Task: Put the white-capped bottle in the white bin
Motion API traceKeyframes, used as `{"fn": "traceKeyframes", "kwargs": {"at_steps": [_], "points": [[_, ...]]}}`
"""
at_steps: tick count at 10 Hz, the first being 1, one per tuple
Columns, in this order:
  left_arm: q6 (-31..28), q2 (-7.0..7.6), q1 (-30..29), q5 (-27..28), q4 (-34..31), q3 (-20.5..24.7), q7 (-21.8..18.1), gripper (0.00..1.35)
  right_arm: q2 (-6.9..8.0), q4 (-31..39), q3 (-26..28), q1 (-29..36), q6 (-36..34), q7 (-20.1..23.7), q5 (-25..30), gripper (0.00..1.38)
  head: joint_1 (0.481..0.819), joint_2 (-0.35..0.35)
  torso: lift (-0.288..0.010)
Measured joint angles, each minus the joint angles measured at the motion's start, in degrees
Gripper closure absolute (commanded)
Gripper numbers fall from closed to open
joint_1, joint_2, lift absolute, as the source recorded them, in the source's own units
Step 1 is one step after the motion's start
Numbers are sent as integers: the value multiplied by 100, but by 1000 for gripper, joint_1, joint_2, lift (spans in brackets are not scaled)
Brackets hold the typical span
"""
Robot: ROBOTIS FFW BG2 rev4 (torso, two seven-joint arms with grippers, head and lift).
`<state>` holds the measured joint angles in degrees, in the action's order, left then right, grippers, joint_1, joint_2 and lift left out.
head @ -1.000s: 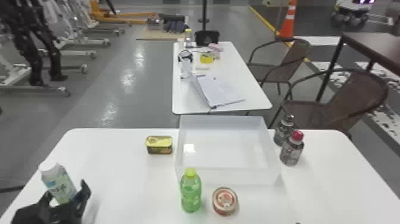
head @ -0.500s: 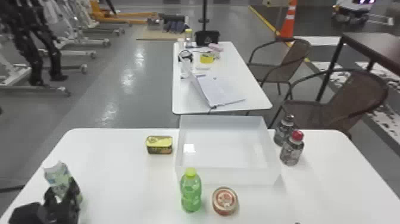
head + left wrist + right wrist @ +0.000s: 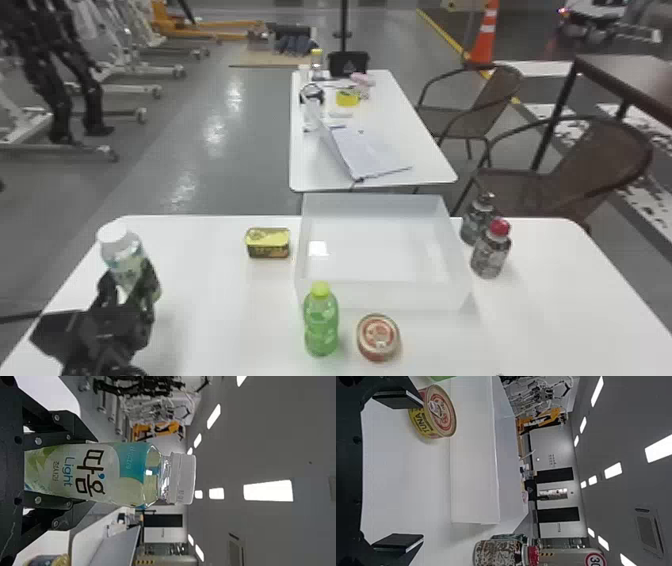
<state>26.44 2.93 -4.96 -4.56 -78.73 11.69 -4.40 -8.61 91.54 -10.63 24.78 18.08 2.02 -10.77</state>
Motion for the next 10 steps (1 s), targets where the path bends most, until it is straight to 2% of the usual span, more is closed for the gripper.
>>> {"fn": "traceKeyframes", "kwargs": {"at_steps": [2,5,7,10], "points": [[-311,49,193,-27,-585,-357,-615,1104,0,-10,0,-3,1,1,-11,111,549,0,-100],[-1130,40,850,39,-754,-865,-1971,1104,18,-34,0,-30,1,6,-21,111,549,0,-100],[-1722,44,1254,642,-752,-1249,-2681,1105,37,-57,0,-52,1,20,-24,111,549,0,-100],[-2560,296,1765,1738,-681,-2283,-3106,1104,44,-81,0,-83,2,41,-30,111,549,0,-100]]}}
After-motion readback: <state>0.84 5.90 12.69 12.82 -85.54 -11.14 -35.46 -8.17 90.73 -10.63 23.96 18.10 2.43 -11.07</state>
